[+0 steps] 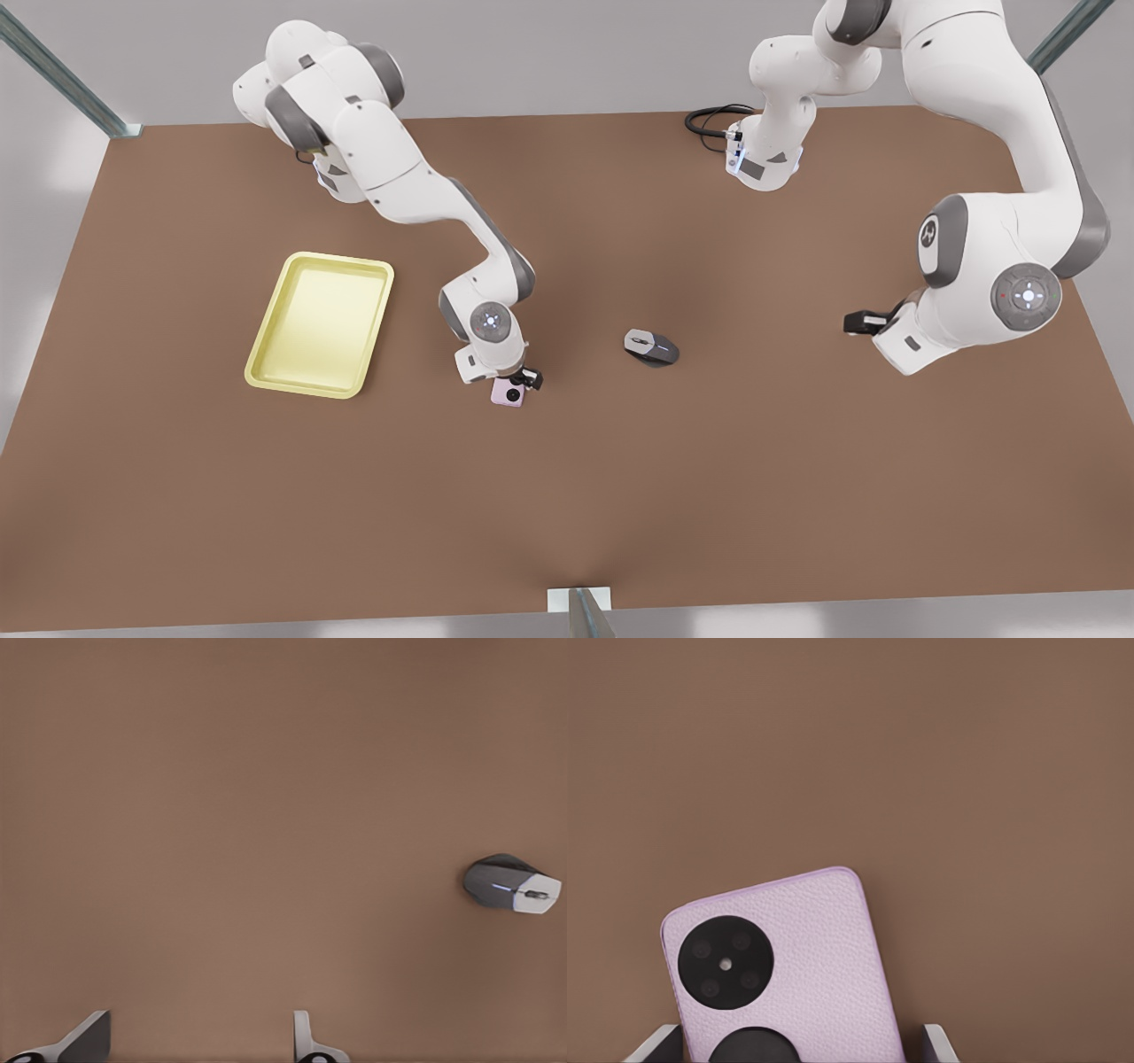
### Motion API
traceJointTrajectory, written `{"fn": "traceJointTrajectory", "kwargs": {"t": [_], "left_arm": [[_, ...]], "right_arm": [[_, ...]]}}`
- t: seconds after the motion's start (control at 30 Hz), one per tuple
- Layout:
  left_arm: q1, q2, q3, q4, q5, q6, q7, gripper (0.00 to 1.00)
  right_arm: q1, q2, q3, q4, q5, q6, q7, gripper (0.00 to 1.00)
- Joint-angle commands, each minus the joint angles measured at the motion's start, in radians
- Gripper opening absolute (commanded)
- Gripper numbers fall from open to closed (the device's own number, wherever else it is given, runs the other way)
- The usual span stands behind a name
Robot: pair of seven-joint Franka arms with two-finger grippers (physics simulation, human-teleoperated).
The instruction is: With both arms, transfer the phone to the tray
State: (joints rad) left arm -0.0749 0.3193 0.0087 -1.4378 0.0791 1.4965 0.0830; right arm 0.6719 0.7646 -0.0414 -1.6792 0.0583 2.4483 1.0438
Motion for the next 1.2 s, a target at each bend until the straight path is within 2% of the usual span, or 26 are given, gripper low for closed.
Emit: {"fn": "traceJointTrajectory", "kwargs": {"t": [0.0, 0.17, 0.27, 0.33, 0.6, 0.77, 1.0, 1.17], "left_arm": [[0.0, 0.003, 0.0, 0.0, 0.001, 0.01, 0.018, 1.0], [0.0, 0.003, 0.002, 0.0, 0.001, 0.01, 0.017, 1.0], [-0.002, 0.003, 0.007, 0.0, -0.001, 0.008, 0.014, 1.0], [0.0, 0.003, 0.007, 0.0, -0.001, 0.01, 0.012, 1.0], [-0.002, 0.003, 0.007, 0.0, -0.002, 0.01, 0.006, 1.0], [-0.003, 0.0, 0.007, 0.0, -0.007, 0.008, 0.003, 1.0], [-0.005, -0.003, 0.005, 0.0, -0.007, 0.008, 0.003, 1.0], [-0.008, -0.005, 0.004, 0.002, -0.009, 0.007, 0.001, 1.0]], "right_arm": [[0.0, 0.004, 0.0, -0.001, 0.0, 0.02, 0.019, 1.0], [-0.002, 0.004, 0.002, 0.006, 0.001, 0.017, 0.018, 0.99], [-0.005, 0.004, 0.002, 0.004, 0.001, 0.017, -0.001, 0.86], [-0.006, 0.004, 0.002, 0.004, 0.001, 0.017, -0.002, 0.84], [-0.005, -0.016, 0.002, 0.001, 0.001, 0.003, -0.008, 0.84], [-0.034, -0.088, 0.002, -0.051, 0.003, -0.025, -0.091, 0.84], [-0.184, -0.271, -0.003, -0.278, 0.005, -0.023, -0.398, 0.84], [-0.31, -0.461, -0.006, -0.52, 0.005, -0.019, -0.631, 0.84]]}}
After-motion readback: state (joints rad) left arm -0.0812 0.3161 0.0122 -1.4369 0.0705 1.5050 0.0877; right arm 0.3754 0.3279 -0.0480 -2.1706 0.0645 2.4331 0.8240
